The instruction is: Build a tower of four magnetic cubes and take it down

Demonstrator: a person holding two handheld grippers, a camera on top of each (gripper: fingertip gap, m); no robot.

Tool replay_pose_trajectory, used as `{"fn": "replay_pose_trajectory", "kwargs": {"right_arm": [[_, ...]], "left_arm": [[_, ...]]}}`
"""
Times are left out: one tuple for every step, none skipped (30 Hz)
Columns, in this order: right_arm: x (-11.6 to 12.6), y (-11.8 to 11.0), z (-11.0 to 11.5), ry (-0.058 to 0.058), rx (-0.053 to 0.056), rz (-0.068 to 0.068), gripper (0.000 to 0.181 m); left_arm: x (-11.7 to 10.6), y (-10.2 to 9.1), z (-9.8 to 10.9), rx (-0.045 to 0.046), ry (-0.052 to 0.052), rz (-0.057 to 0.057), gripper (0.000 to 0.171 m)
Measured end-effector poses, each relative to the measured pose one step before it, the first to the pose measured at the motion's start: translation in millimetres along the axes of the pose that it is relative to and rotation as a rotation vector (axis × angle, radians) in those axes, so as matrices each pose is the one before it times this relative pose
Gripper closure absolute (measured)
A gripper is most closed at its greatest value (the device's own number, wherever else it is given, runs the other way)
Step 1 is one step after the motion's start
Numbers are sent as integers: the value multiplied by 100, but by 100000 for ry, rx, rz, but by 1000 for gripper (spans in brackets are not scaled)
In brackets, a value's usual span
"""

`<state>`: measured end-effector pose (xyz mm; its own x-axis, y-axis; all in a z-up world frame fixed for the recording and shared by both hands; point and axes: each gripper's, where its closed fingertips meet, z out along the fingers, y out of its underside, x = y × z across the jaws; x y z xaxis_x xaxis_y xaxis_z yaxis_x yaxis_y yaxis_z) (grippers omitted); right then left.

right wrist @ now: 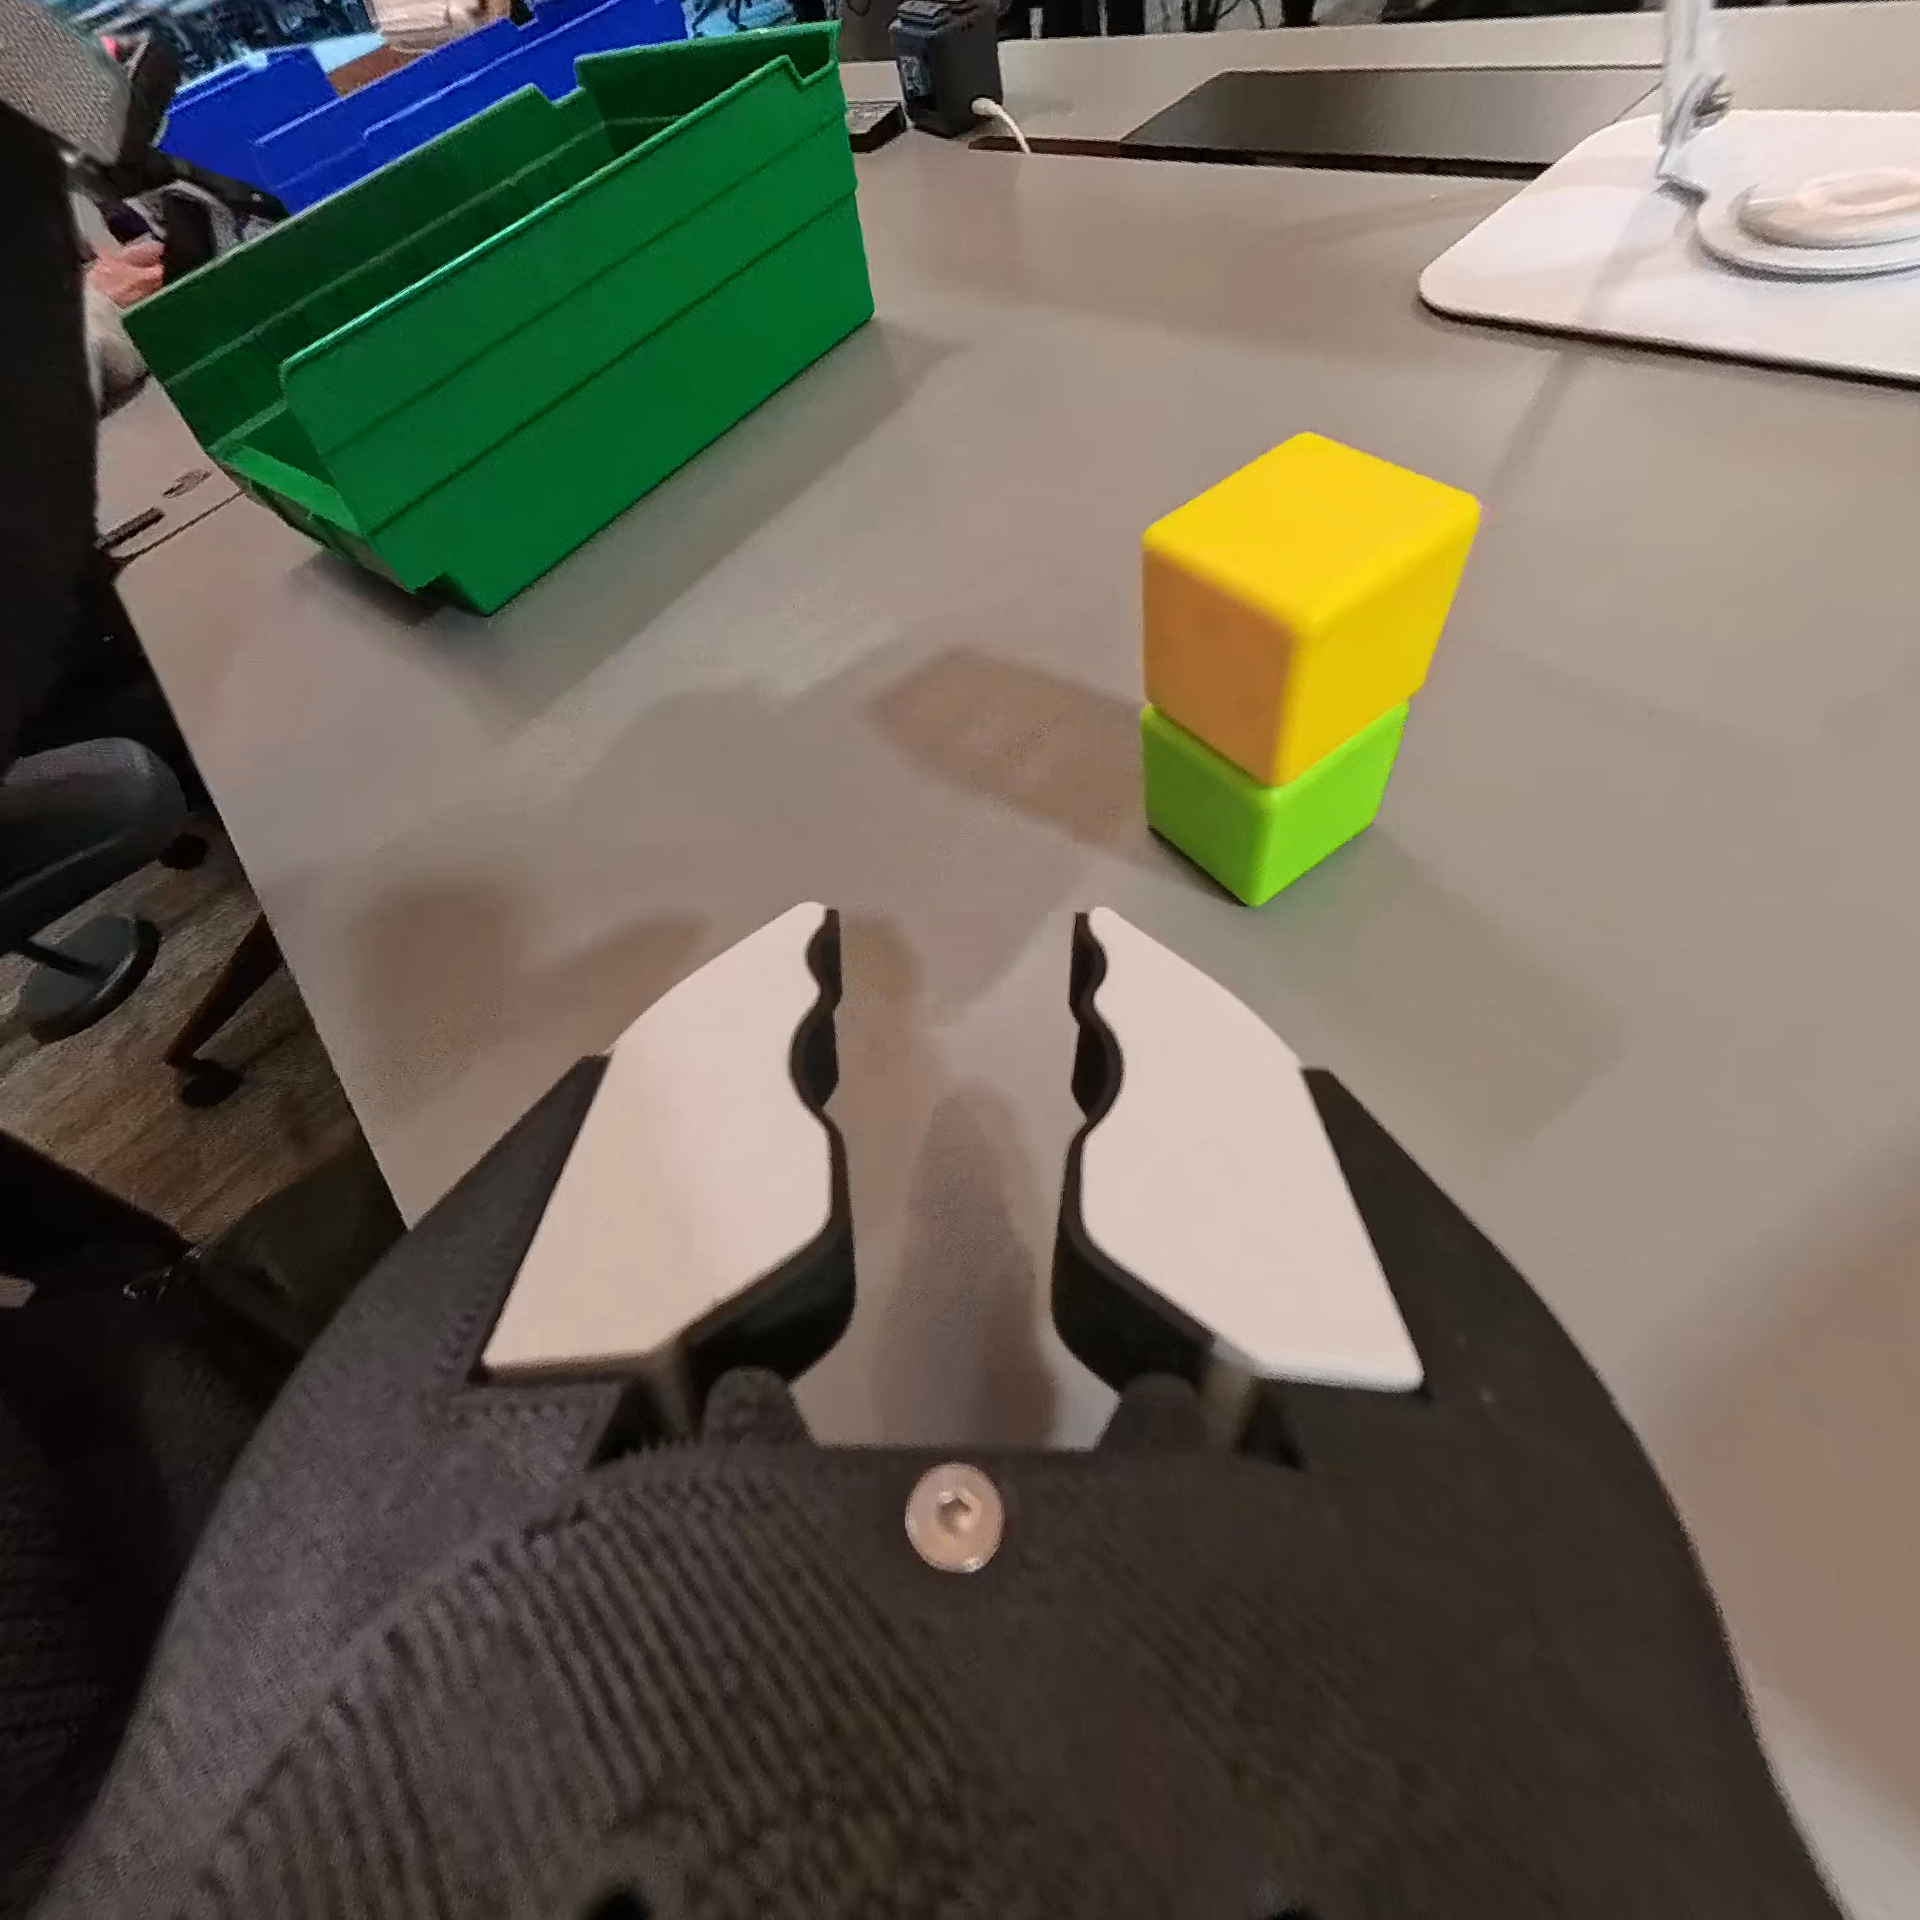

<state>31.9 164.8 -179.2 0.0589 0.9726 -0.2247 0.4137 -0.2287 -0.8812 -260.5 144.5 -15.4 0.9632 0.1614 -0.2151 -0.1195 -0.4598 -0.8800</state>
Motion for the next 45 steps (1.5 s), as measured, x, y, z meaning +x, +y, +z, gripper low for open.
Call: {"fn": "replay_pose_trajectory", "kwargs": {"right_arm": [[299,36,-319,1226,471,607,138],[315,24,-352,1267,559,806,138],[319,26,-359,1233,625,963,138],[326,22,-358,1196,603,1024,138],[304,50,-345,1153,512,979,138],[273,56,-331,1062,440,879,138],[241,54,-305,981,406,775,138],[211,55,-281,904,362,653,138],[188,45,-262,840,310,532,138],[156,62,-245,746,248,426,138],[140,66,-232,676,180,375,138],[145,71,-227,618,174,388,138],[131,45,-208,516,227,464,138],[134,36,-196,430,303,599,138],[129,11,-164,303,329,755,138],[103,12,-135,133,275,899,138],[77,20,-102,-61,227,1037,138],[40,16,-87,-253,190,1143,138],[20,-6,-77,-363,253,1162,138],[15,-44,-75,-349,418,1043,138],[-2,-66,-63,-328,480,775,139],[-1,-61,-35,-252,394,507,140],[10,-38,0,-107,128,163,140],[0,28,25,50,-188,-241,140],[1,58,44,325,-369,-533,140],[42,43,37,711,-335,-756,139],[27,38,40,706,-313,-1027,139],[9,56,45,506,-418,-1126,139],[9,61,17,473,-425,-966,139],[5,37,14,404,-246,-711,138],[-10,-1,8,208,-53,-437,138],[-2,-11,-2,17,44,-108,138],[-5,-9,-4,-101,44,185,138],[-9,-8,-12,-149,40,313,138],[4,-19,0,-133,68,258,138],[9,-7,-12,-33,53,147,138],[15,-3,1,48,-2,12,138],[4,16,8,52,-54,-85,138],[9,8,3,117,-63,-79,138],[19,7,4,217,-57,-40,138],[34,8,2,204,-113,-9,137],[33,19,-2,185,-102,37,137],[31,3,5,70,-33,128,137],[5,-4,16,-62,-9,209,137],[0,0,14,-98,-37,210,137]], "left_arm": [[2162,-686,966,296,7018,2503,121],[2259,-712,1091,556,7920,2108,121],[2300,-699,1177,724,8608,2424,121],[2169,-663,1261,974,8288,2388,121],[1905,-580,1306,1098,7517,2304,121],[1559,-428,1335,1040,6479,1620,121],[1291,-221,1307,537,6104,682,121],[1017,49,1244,-492,5558,-202,121],[683,294,1088,-1717,4418,-1045,121],[398,271,902,-1570,3161,-1070,121],[263,135,724,-442,2547,-497,121],[230,-16,559,466,2758,-480,121],[316,-126,466,1086,3635,-644,121],[499,-162,390,1608,4733,113,121],[669,-148,359,1756,5640,919,121],[765,-4,373,1287,5890,1565,121],[642,172,421,362,4831,1663,121],[313,327,444,-748,2800,1090,121],[55,476,457,-1712,1217,387,120],[-30,456,436,-1570,849,-243,120],[46,400,389,-1232,1228,-327,120],[152,298,328,-410,1571,23,120],[300,171,266,290,2084,601,120],[390,45,204,857,2159,1066,120],[402,-36,168,752,1936,831,120],[351,-76,152,417,1543,672,120],[371,-90,161,351,1447,784,121],[428,-35,167,-96,1754,824,121],[344,62,186,-797,1290,709,121],[132,157,212,-1431,13,892,120],[-63,216,218,-1515,-1058,1099,121],[-105,221,211,-1325,-985,803,121],[-34,233,183,-1040,-213,188,121],[-14,197,142,-572,109,-91,121],[-36,154,98,-103,73,-261,121],[-74,137,29,-46,47,-487,121],[-89,133,-32,-268,-79,-492,121],[-145,72,-84,-92,-650,-162,121],[-125,21,-142,-113,-811,20,121],[-56,-1,-178,-273,-430,-204,121],[-37,-21,-178,-423,-387,-215,121],[-56,-48,-148,-388,-755,122,121],[-58,-13,-111,-598,-903,450,121],[-14,-12,-45,-512,-690,475,121],[53,33,-3,-677,-105,372,121]]}}
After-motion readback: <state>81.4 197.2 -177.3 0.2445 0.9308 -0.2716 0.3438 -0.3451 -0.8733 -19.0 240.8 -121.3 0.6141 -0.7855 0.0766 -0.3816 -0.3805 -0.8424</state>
